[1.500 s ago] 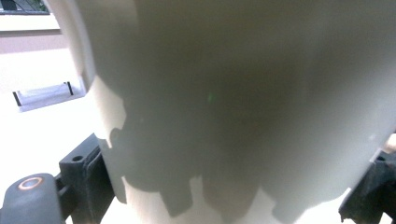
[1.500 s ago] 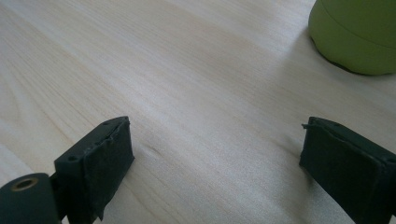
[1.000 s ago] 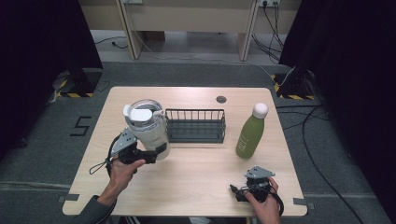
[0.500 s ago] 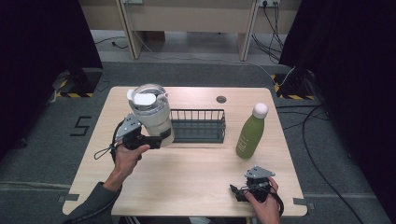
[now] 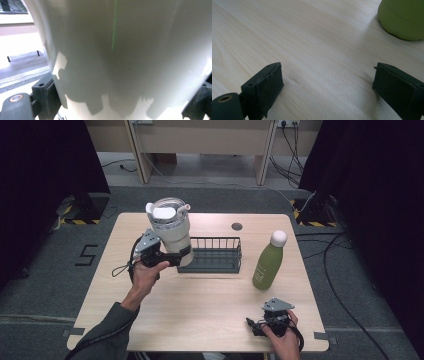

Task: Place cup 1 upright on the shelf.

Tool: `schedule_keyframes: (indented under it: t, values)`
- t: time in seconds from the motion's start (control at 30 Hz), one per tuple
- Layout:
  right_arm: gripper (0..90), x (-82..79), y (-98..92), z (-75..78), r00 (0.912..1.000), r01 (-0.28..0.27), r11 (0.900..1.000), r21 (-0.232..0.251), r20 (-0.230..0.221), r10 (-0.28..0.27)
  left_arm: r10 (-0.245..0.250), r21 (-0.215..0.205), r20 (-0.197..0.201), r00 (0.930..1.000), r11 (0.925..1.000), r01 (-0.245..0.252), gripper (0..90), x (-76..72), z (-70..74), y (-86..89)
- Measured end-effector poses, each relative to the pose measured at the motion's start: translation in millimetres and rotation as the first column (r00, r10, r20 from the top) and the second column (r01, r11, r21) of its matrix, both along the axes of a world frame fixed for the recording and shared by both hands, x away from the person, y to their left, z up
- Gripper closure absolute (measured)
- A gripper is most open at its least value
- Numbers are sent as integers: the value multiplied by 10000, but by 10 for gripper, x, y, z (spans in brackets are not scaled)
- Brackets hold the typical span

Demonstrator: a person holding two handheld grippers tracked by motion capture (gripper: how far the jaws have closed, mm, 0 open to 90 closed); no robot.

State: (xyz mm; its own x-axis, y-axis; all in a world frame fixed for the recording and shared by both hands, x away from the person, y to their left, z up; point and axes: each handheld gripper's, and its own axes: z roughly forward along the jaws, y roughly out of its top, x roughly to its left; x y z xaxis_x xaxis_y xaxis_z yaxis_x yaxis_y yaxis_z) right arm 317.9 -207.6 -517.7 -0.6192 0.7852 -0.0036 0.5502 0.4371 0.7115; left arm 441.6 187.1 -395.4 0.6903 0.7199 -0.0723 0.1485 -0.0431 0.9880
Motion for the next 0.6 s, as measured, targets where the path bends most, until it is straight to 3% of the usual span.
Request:
schedule_keyframes:
  t: [0.6]
  values:
    - [93,2,-2,0,10000,-25,10000,-3,9,25,376,-80,-69,9993,9993,-377,108,313,-58,-75]
